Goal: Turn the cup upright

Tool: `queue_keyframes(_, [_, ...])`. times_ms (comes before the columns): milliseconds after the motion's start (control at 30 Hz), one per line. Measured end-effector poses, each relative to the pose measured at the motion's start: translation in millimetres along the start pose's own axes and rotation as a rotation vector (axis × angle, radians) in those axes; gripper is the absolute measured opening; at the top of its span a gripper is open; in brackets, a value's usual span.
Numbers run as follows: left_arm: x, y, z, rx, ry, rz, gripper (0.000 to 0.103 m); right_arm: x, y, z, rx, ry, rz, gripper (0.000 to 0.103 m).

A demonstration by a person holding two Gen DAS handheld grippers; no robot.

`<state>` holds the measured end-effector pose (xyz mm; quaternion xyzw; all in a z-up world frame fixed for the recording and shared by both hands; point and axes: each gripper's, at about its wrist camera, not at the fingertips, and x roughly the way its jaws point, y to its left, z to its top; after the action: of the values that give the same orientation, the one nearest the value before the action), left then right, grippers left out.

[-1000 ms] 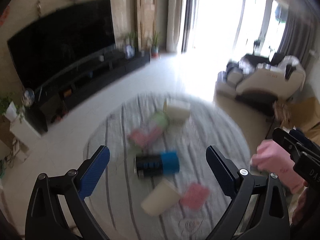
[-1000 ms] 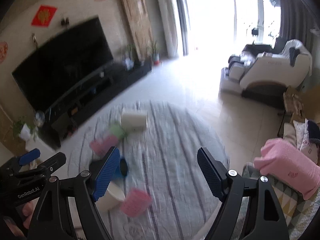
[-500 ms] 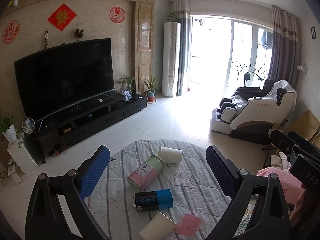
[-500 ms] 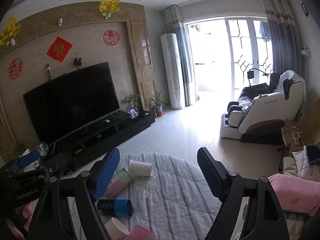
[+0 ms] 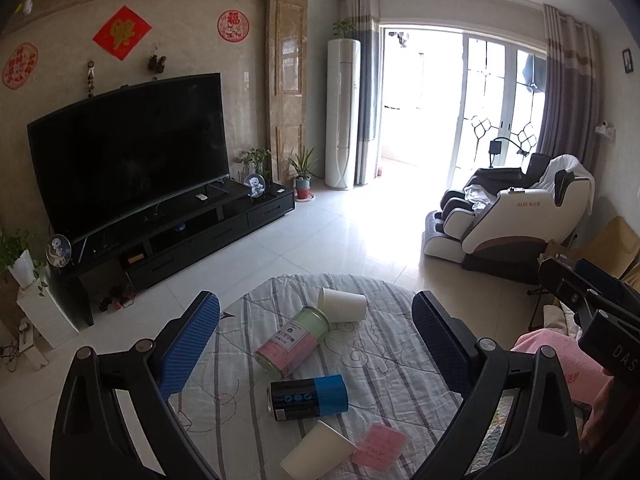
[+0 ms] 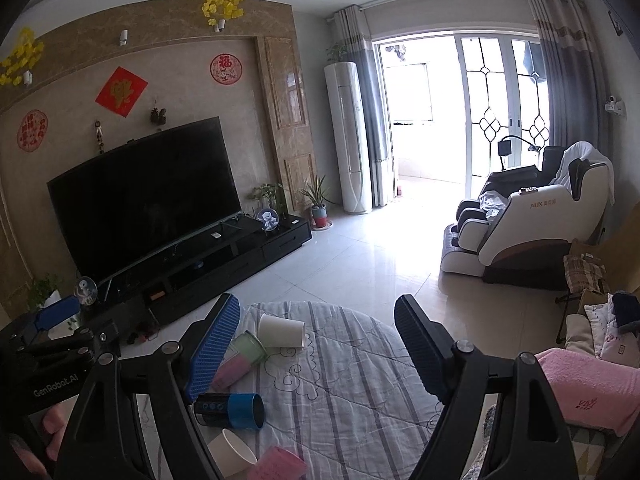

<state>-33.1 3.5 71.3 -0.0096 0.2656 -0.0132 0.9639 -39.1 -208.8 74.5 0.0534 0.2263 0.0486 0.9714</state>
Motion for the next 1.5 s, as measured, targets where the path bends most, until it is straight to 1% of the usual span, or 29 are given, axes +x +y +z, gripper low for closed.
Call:
queue_keyframes(133, [8,0,0,-0.003,0.029,0.002,0.098,5,1,1,-0.009,0.021,-0.006,0.081])
queue_keyframes(233, [15,2,-3,-0.009,0.064,-0.001,0.098,11,1,0,-0.015,0.054,-0.01,0.081])
queue_keyframes(367, [26,3,-9,-0.013,0.122,0.0,0.098,22,-1,-5,-0.013,0.116,-0.015,0.081])
queue_keyframes(567, [47,6,-23,-0.023,0.23,0.0,0.098,39,-2,-14,-0.018,0.211,-0.016,0.081])
queue_keyframes(900, [82,12,-50,-0.043,0.39,0.009,0.098,79,5,-40,-0.041,0.391,0.007,0.081])
queue_keyframes(1033, [95,15,-56,-0.039,0.435,0.003,0.098,92,7,-44,-0.063,0.429,0.001,0.081])
queue_keyframes(1133, [103,17,-60,-0.042,0.461,0.002,0.098,101,12,-38,-0.11,0.428,0.001,0.081])
queue_keyframes(1267, [110,20,-61,-0.045,0.481,0.0,0.098,128,23,-28,-0.213,0.467,0.058,0.081])
queue_keyframes(1333, [114,23,-62,-0.049,0.493,0.001,0.098,148,29,-25,-0.273,0.489,0.103,0.081])
queue_keyframes(1500, [128,32,-68,-0.076,0.542,0.015,0.098,221,50,-20,-0.449,0.579,0.21,0.081])
